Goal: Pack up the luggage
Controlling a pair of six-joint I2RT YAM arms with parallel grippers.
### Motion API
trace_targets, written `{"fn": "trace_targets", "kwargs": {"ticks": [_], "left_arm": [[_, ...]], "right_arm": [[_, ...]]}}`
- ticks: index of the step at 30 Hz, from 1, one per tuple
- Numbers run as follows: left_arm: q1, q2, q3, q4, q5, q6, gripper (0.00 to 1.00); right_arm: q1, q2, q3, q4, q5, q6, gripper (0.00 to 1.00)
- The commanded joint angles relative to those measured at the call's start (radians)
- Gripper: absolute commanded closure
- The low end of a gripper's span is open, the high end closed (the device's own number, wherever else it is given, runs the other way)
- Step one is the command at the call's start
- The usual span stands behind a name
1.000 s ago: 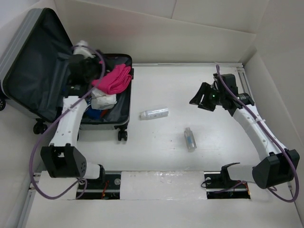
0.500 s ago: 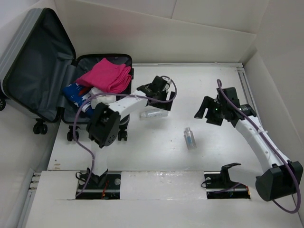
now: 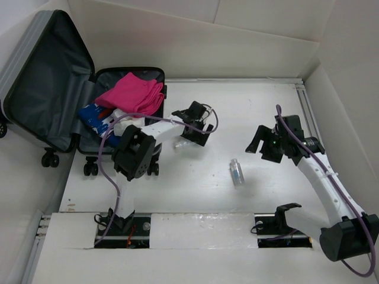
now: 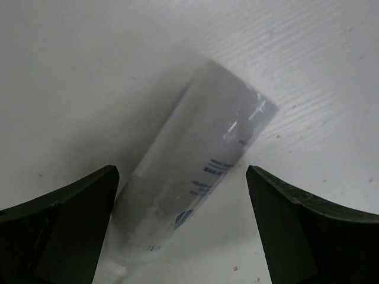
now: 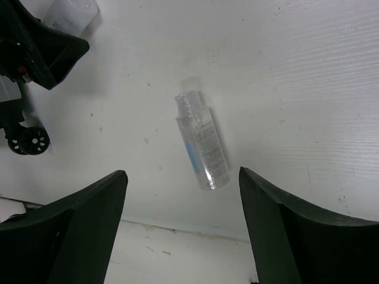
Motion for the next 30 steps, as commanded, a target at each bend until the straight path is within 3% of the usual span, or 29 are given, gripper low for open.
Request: {"fn": "trace_targets", "kwargs": {"ticks": [1, 4, 5, 7, 8, 12, 16, 20, 24, 26, 30], "left_arm": [[-0.001, -0.032, -0.090, -0.013, 0.059, 0.008, 0.14], [-0.001, -0.032, -0.113, -0.004, 0.059, -0.002, 0.29], [-0.001, -0.032, -0.113, -0.004, 0.045, -0.011, 0.38], [-0.001, -0.023, -0.094, -0.004, 0.034, -0.022, 0.63], [-0.001, -0.033, -0.052, -0.016, 0.034, -0.040, 0.82], [0.028, -0.102, 0.113, -0.039, 0.068, -0.115, 0.99], [0.126, -0.182, 0.296, -0.073, 0.110, -0.210, 1.00], [0.272, -0.266, 0.353, -0.093, 0.054, -0.294, 1.00], [0.543, -0.414, 0.194, -0.067, 0.069, -0.442, 0.96], [0.693, -0.513, 0.025, 0.002, 0.132, -0.540, 0.94], [0.839, -0.639, -0.211, 0.100, 0.131, -0.649, 0.89]], "right_arm": [[-0.019, -0.018, 0.003, -0.002, -0.006, -0.008, 0.18], [-0.028, -0.009, 0.014, 0.018, -0.015, -0.008, 0.18], [-0.028, -0.009, 0.014, 0.018, -0.015, -0.008, 0.18], [-0.028, 0.014, 0.023, 0.030, -0.029, -0.008, 0.18], [-0.028, 0.014, 0.032, 0.030, -0.038, -0.008, 0.18], [-0.028, 0.034, 0.032, 0.053, -0.059, -0.008, 0.18], [-0.028, 0.054, 0.041, 0.064, -0.070, -0.026, 0.18], [-0.028, 0.064, 0.050, 0.073, -0.079, -0.044, 0.18], [-0.016, 0.064, 0.050, 0.082, -0.105, -0.044, 0.18], [0.009, 0.074, 0.050, 0.093, -0.115, -0.044, 0.18], [0.035, 0.083, 0.050, 0.102, -0.124, -0.044, 0.18]]}}
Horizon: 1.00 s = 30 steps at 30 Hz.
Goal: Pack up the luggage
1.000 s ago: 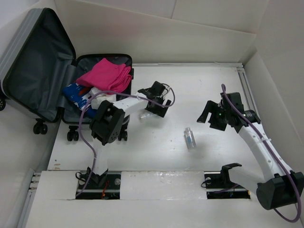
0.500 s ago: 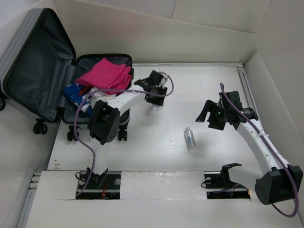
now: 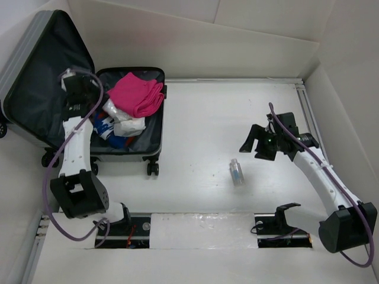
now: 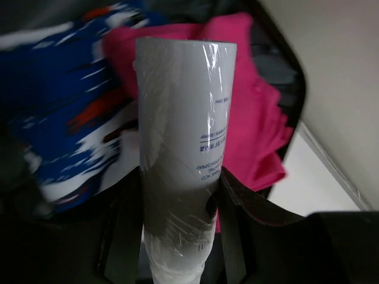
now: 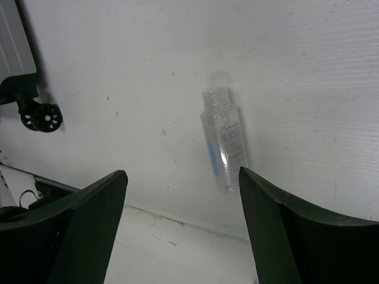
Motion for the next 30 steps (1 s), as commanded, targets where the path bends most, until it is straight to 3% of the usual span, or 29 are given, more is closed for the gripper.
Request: {"fn": "trace_targets", "kwargs": {"ticks": [1, 7, 8, 11, 14, 17, 23, 25, 30], "left_arm": [[0.048, -0.101, -0.144, 0.040, 0.031, -0.136, 0.86], [0.074, -0.060, -0.164, -0.078, -0.099, -0.107, 0.73], [0.074, -0.051, -0.151, -0.116, -0.125, -0.107, 0.61], [0.074, -0.095, -0.151, -0.106, -0.180, -0.116, 0.00], [0.033, -0.179, -0.131, -0.029, -0.139, -0.080, 0.00], [-0.130, -0.163, -0.034, -0.052, -0.125, -0.043, 0.00], [-0.593, -0.051, 0.003, -0.040, -0.180, 0.005, 0.01], [-0.668, -0.017, -0.008, -0.040, -0.171, 0.005, 0.01], [-0.678, -0.058, -0.094, 0.027, -0.130, -0.023, 0.03]], "right_arm": [[0.035, 0.007, 0.046, 0.063, -0.034, -0.017, 0.18], [0.058, 0.016, 0.046, 0.072, -0.034, -0.017, 0.18], [0.058, 0.016, 0.046, 0.072, -0.034, -0.017, 0.16], [0.079, 0.016, 0.046, 0.063, 0.015, -0.017, 0.08], [0.079, 0.016, 0.033, 0.052, 0.050, 0.006, 0.06], [0.079, 0.025, 0.024, 0.052, 0.078, 0.032, 0.05], [0.088, 0.090, -0.043, 0.062, 0.146, 0.063, 0.11], [0.105, 0.126, -0.075, 0.074, 0.136, 0.063, 0.17], [0.205, 0.197, -0.102, 0.106, 0.136, 0.101, 0.17]]}}
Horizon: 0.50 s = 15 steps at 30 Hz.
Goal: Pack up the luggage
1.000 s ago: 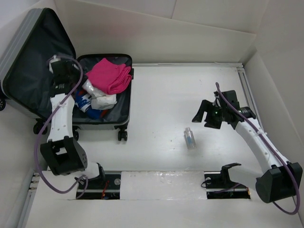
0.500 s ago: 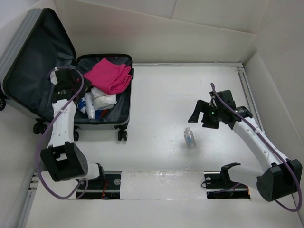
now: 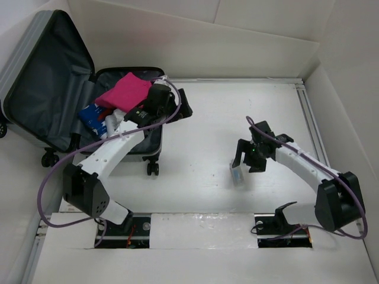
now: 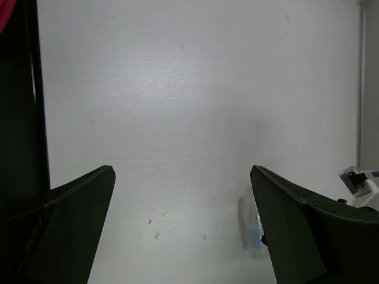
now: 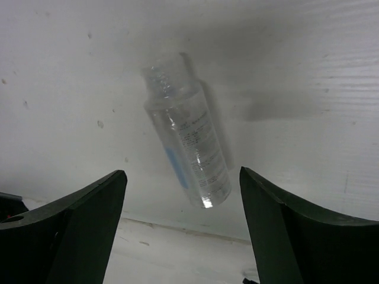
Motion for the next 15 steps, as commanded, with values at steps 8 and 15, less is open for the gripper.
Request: {"fn": "trace_targets", "kwargs": {"ticks": [8, 15], "left_arm": [[0.043, -0.159, 0.088, 0.006, -0.011, 0.025, 0.03], [0.063, -0.219, 0.197, 0.006, 0.025, 0.007, 0.04]], "right_arm": [[0.140, 0.229, -0.024, 0.147, 0.049, 0.096, 0.29], [0.209, 0.373, 0.111, 0.185, 0.053, 0.130, 0.89]]}}
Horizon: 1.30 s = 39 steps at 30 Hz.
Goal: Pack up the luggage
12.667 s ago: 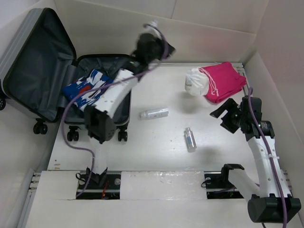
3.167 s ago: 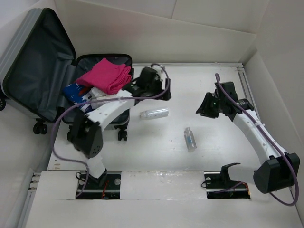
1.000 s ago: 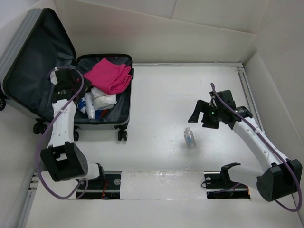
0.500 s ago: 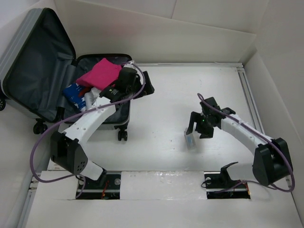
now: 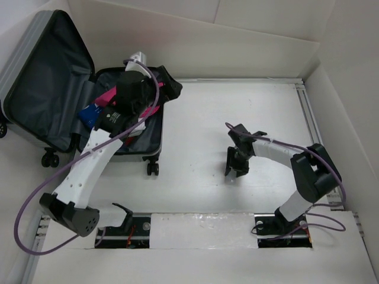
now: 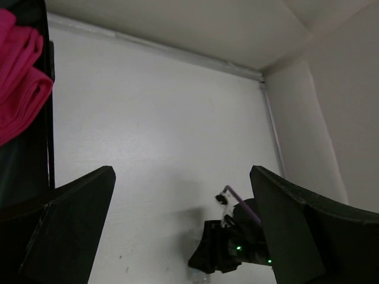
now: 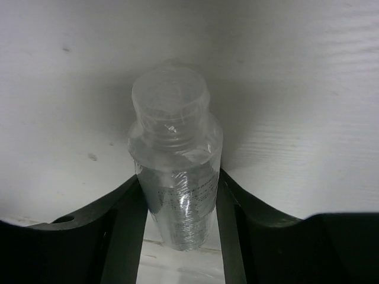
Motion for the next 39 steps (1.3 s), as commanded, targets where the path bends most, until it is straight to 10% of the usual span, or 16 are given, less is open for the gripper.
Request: {"fn": "trace_targets", "kwargs": {"ticks": [1, 12, 14, 16, 22, 27, 33, 39], "left_arm": [[0.010, -0.066, 0.082, 0.024, 0.006, -0.002, 0.04], [0.020, -0.107, 0.210, 0.033, -0.175, -0.087, 0.04], [0.020, -0.121, 0.196, 0.033, -0.262, -0.096, 0.04], [0.020, -0.121, 0.196, -0.005, -0.386, -0.068, 0.04], [0.020, -0.026, 0.219, -0.040, -0.529, 0.009, 0.06], [0.020, 0.158, 0.337, -0.114, -0.425, 0.033, 0.11], [0.242, 0.394, 0.406, -0.087, -0.031, -0.016, 0.38], [0.315, 0.682, 0.608, -0.073, 0.173, -0.050, 0.44]], "right_arm": [[0.069, 0.073, 0.087, 0.122, 0.013, 0.033, 0.95], [0.296, 0.269, 0.851, 0.108, -0.197, 0.088, 0.92], [0.309, 0.332, 0.977, 0.192, -0.283, 0.158, 0.77], [0.321, 0.429, 1.064, 0.259, -0.323, 0.233, 0.34], [0.301, 0.438, 1.075, 0.306, -0.356, 0.277, 0.10], [0.245, 0.263, 0.871, 0.242, -0.270, 0.186, 0.22], [0.212, -0.041, 0.474, 0.180, -0.112, 0.122, 0.84], [0.192, -0.199, 0.247, 0.157, -0.052, 0.111, 0.88]]}}
